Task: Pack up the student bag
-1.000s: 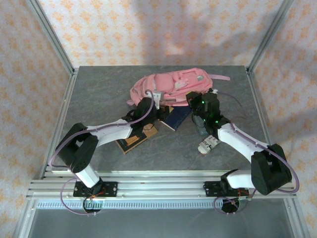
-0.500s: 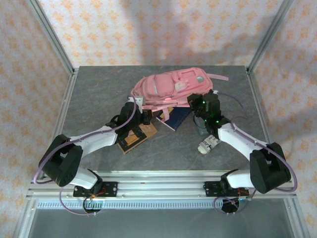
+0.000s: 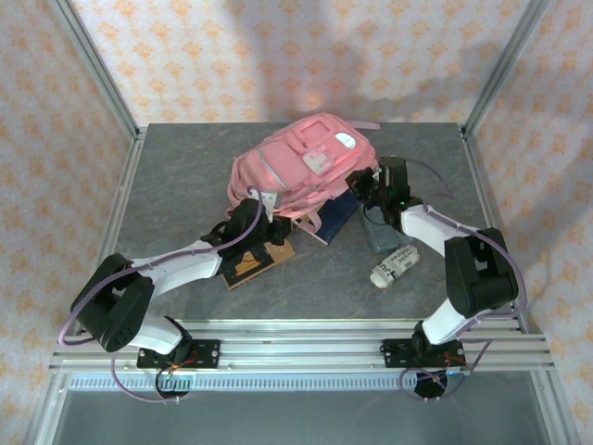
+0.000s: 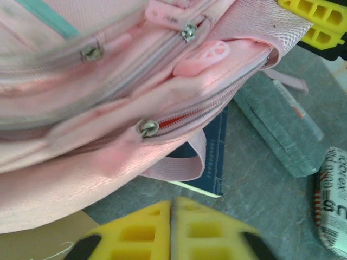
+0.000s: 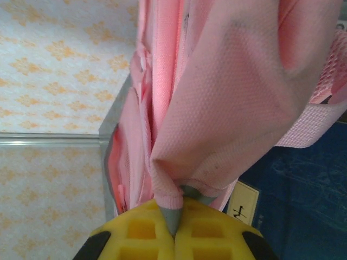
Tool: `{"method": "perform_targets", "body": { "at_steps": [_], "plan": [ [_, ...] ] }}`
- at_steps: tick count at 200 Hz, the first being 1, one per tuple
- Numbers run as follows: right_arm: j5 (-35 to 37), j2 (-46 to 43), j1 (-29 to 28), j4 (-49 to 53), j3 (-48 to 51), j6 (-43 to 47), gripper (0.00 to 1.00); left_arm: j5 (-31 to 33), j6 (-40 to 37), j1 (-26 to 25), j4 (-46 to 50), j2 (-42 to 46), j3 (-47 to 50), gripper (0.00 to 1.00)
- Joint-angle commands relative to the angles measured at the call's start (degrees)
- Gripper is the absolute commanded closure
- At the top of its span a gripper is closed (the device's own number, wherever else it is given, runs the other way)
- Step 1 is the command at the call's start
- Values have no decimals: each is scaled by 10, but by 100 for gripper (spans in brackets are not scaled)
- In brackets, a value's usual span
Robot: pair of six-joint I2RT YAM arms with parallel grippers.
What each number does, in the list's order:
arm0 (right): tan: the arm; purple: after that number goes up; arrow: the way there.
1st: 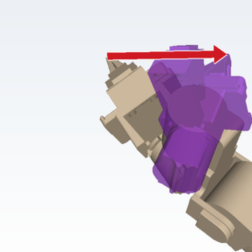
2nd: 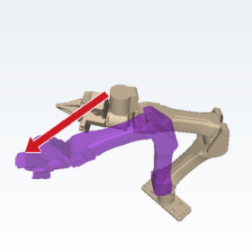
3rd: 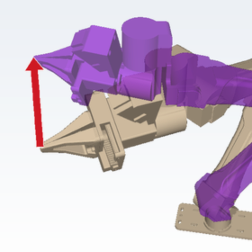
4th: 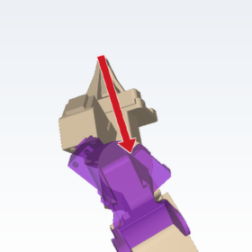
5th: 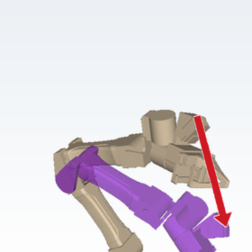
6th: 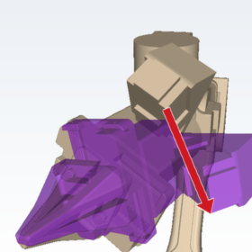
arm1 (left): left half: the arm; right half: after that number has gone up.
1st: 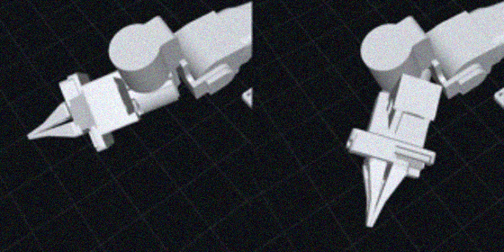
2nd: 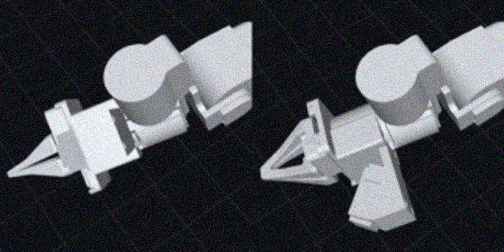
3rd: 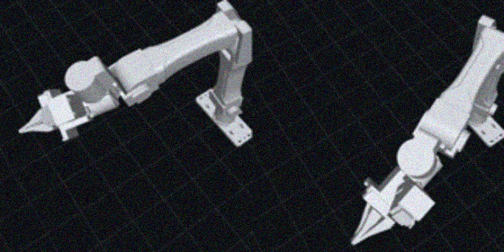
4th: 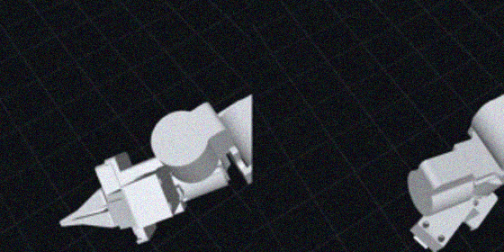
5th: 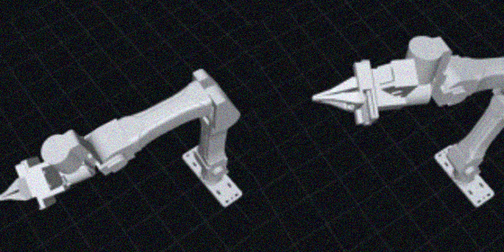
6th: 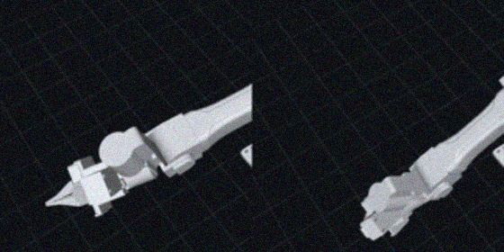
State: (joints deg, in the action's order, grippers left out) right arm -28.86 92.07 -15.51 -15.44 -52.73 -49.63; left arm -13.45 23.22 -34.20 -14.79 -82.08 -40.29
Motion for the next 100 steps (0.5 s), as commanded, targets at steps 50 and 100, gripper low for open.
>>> {"method": "perform_targets", "body": {
  "at_steps": [50,100],
  "plan": [
    [-58,-2,0,-65,19,0,100,7,16,4,42,-43,-29,50],
    [-59,-5,0,-59,16,7,100,-1,34,48,41,-24,-36,42]
  ]
}}
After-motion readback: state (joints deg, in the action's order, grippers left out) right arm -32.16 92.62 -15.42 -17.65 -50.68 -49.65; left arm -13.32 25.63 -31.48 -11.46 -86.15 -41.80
